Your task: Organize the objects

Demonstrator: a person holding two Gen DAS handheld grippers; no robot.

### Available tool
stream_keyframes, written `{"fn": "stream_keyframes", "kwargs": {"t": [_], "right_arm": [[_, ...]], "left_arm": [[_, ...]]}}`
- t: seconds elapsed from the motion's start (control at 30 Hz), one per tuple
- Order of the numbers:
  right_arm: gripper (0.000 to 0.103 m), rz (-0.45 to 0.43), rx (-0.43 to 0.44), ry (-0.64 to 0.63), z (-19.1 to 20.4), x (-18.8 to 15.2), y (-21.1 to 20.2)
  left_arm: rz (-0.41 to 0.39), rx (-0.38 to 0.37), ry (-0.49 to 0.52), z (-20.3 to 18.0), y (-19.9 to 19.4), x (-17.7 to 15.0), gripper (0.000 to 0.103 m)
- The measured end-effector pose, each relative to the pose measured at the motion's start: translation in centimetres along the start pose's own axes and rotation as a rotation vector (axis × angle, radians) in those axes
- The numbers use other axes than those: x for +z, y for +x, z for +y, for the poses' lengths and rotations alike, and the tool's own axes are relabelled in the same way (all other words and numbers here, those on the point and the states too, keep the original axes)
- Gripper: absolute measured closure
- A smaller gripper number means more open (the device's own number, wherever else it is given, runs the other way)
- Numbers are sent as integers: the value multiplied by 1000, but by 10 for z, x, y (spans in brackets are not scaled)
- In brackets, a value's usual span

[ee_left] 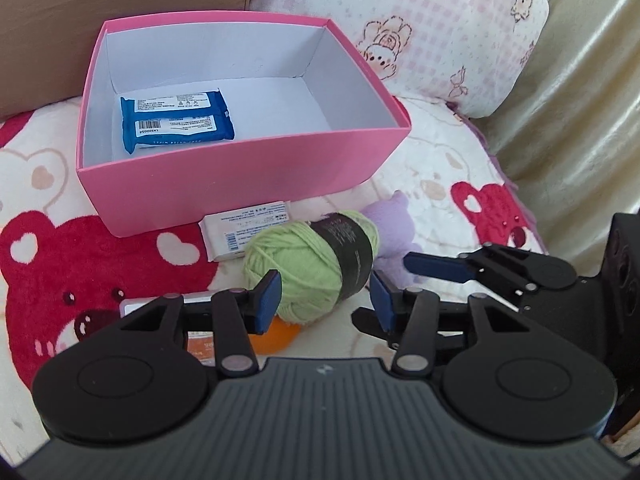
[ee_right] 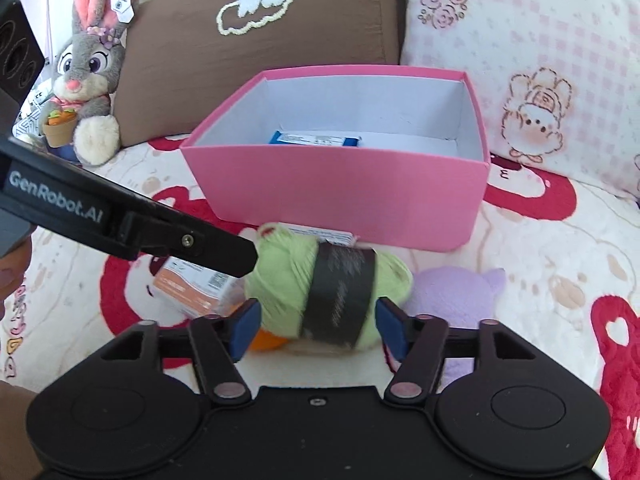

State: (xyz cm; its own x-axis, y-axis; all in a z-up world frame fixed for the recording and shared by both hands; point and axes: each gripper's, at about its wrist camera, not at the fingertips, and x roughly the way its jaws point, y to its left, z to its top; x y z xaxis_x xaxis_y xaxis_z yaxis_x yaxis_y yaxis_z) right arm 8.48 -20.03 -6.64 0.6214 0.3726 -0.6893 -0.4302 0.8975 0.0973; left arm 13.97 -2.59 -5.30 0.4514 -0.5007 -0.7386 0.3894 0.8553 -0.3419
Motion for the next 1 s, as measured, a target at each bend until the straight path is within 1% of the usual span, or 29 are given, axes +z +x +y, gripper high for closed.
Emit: {"fn": "stream_keyframes", "kwargs": {"t": [0.03,0.07,0.17,0.27,0.33,0.4,0.5,0.53,0.6,0.63,0.67,0.7,0.73,0.77,0.87,0.93,1.0], "right_arm": [[23,-6,3,5,-2,-2,2],[19,-12,4,8,-3,-3,5],[16,-26,14,15,-8,-5,13],[14,-14,40,40,-13,-5,24],[14,-4,32,51,-16,-7,32],[14,4,28,70,-19,-8,40],[13,3,48,79,-22,-8,50],[12,1,53,74,-22,-8,53],[10,-5,67,74,-23,-8,60],[10,-2,76,83,-23,-8,63],[10,6,83,97,-23,-8,66],[10,8,87,112,-23,-8,68],[9,9,86,120,-21,-8,69],[9,13,80,123,-18,-8,70],[9,-4,68,128,-12,-5,66],[9,-9,63,113,-7,-1,60],[9,-22,43,69,1,2,52]], "left_arm": [[-2,5,11,0,3,-1,53],[-10,9,18,0,5,-1,53],[-19,16,22,3,11,-1,50],[-34,20,14,10,15,1,46],[-36,22,12,15,18,2,44],[-24,17,10,19,25,2,43],[-1,5,4,24,37,2,43],[-2,1,4,25,40,1,45],[22,-11,46,22,47,0,54],[36,14,63,19,51,-1,56],[49,24,58,19,54,-2,56],[56,3,47,20,56,-4,56],[56,-12,30,21,57,-5,56],[53,-12,26,21,58,-5,56],[34,-21,36,18,54,-7,57],[37,-42,24,18,49,-7,57],[40,-53,22,16,43,-6,57]]}}
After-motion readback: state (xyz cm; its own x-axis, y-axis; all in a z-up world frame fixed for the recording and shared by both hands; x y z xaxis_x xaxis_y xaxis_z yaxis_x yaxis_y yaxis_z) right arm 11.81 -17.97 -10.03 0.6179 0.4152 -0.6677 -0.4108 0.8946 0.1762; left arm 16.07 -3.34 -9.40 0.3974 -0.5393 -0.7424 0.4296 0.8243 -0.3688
